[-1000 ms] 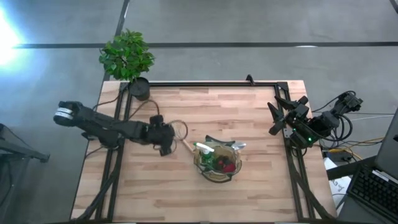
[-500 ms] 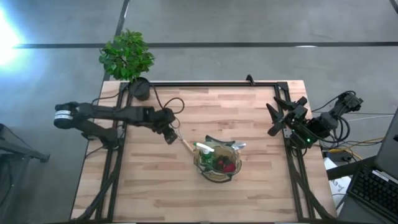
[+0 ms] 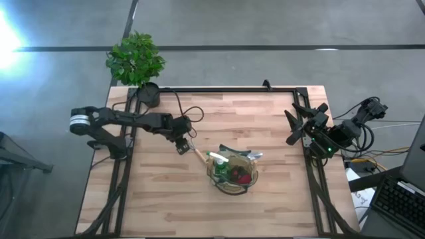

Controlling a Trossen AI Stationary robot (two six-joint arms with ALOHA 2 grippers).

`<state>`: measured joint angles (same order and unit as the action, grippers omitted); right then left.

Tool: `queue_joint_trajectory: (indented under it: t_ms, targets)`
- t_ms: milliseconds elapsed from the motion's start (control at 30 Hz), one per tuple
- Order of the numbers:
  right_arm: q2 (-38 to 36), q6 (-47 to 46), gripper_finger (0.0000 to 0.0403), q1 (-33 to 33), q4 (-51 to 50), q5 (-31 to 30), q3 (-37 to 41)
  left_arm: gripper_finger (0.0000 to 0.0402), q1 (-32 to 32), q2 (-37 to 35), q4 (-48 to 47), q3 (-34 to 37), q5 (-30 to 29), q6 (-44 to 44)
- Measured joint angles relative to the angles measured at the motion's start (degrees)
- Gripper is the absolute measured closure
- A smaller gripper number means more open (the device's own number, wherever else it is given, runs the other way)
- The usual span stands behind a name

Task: Pick & Place Garden tools in Gardening bag
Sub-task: Put the gardening hand rake into the gardening bag

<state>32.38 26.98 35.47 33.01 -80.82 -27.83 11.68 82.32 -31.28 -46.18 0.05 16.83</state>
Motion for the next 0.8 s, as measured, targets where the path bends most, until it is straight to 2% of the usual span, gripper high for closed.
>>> queue_joint_trajectory:
  t_ms: [67,133,267,433,567,800]
  targets:
    - [0.0,0.0,0.0213,0.0,0.0,0.0,0.0,0.0225,-0.1,0.0,-2.2,-1.1,1.1,-8.5]
    - [0.0,0.0,0.0213,0.0,0.0,0.0,0.0,0.0225,-0.2,0.0,-3.9,-2.4,1.5,-13.3]
    - [0.0,0.1,0.0213,0.0,0.0,0.0,0.0,0.0225,-1.2,-0.2,-3.4,-4.3,4.0,-28.4]
    - [0.0,0.2,0.0213,0.0,-0.1,0.0,0.0,0.0225,-3.3,0.3,-2.2,-5.1,3.5,-44.6]
    - [0.0,0.2,0.0213,0.0,-0.1,0.0,0.0,0.0225,-4.3,0.7,1.4,-5.1,3.4,-49.8]
    - [0.0,0.4,0.0213,0.0,-0.2,0.0,0.0,0.0225,-4.4,0.7,6.4,-5.1,3.7,-52.6]
